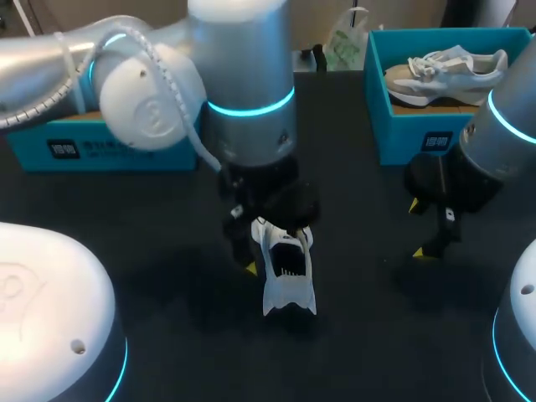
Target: Take the shoe out of the shoebox, open the shoe tongue, remove and reinsert the insole, then place the shoe into the shoebox
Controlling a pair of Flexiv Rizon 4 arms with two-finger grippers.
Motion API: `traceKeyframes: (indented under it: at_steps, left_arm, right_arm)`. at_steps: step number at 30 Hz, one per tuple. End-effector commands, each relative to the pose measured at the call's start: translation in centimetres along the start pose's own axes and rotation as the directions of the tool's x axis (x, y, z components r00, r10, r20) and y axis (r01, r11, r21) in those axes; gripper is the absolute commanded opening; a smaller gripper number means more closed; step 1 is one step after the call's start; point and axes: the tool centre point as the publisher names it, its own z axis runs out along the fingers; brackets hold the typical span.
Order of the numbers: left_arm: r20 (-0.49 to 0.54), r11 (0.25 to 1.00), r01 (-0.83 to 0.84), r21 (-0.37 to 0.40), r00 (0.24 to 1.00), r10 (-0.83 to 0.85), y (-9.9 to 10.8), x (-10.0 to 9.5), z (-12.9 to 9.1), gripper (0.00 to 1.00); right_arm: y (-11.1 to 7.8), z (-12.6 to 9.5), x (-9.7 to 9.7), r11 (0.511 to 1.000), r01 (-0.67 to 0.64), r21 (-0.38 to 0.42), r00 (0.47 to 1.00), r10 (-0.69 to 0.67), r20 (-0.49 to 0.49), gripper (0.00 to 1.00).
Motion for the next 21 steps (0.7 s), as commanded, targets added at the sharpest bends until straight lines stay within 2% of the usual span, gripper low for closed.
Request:
traceKeyframes:
  at_steps: [1, 4, 11, 12, 14, 20, 21]
  left_arm:
    - [0.060, 0.960, 0.275, -0.057, 0.960, -0.272, -0.1, 0.8, -0.1, 1.00]
    - [0.060, 0.960, 0.275, -0.057, 0.960, -0.272, -0.1, 0.8, -0.1, 1.00]
    - [0.095, 0.856, 0.501, -0.127, 0.865, -0.492, -2.9, 1.3, 1.6, 1.00]
    - [0.095, 0.843, 0.515, -0.156, 0.857, -0.506, -3.3, 1.4, 1.9, 1.00]
    - [0.101, 0.839, 0.527, -0.136, 0.850, -0.517, -3.9, 1.8, 1.9, 1.00]
    - [0.101, 0.839, 0.527, -0.136, 0.850, -0.517, -3.9, 1.8, 1.9, 1.00]
    - [0.109, 0.830, 0.536, -0.154, 0.844, -0.525, -3.8, 1.6, 2.3, 1.00]
  right_arm:
    - [0.0, 0.1, 0.1, 1.000, -0.001, 0.001, 1.000, 0.001, 0.002, 1.00]
    - [0.0, 0.1, 0.1, 1.000, -0.001, 0.001, 1.000, 0.001, 0.002, 1.00]
    - [0.0, 0.1, 0.1, 1.000, -0.001, 0.001, 1.000, 0.001, 0.002, 1.00]
    - [0.0, 0.1, 0.1, 1.000, -0.001, 0.001, 1.000, 0.001, 0.002, 1.00]
    - [0.0, 0.1, 0.1, 1.000, -0.001, 0.001, 1.000, 0.001, 0.002, 1.00]
    - [0.0, 0.1, 0.1, 1.000, -0.001, 0.001, 1.000, 0.001, 0.002, 1.00]
    - [0.0, 0.1, 0.1, 1.000, -0.001, 0.001, 1.000, 0.001, 0.002, 1.00]
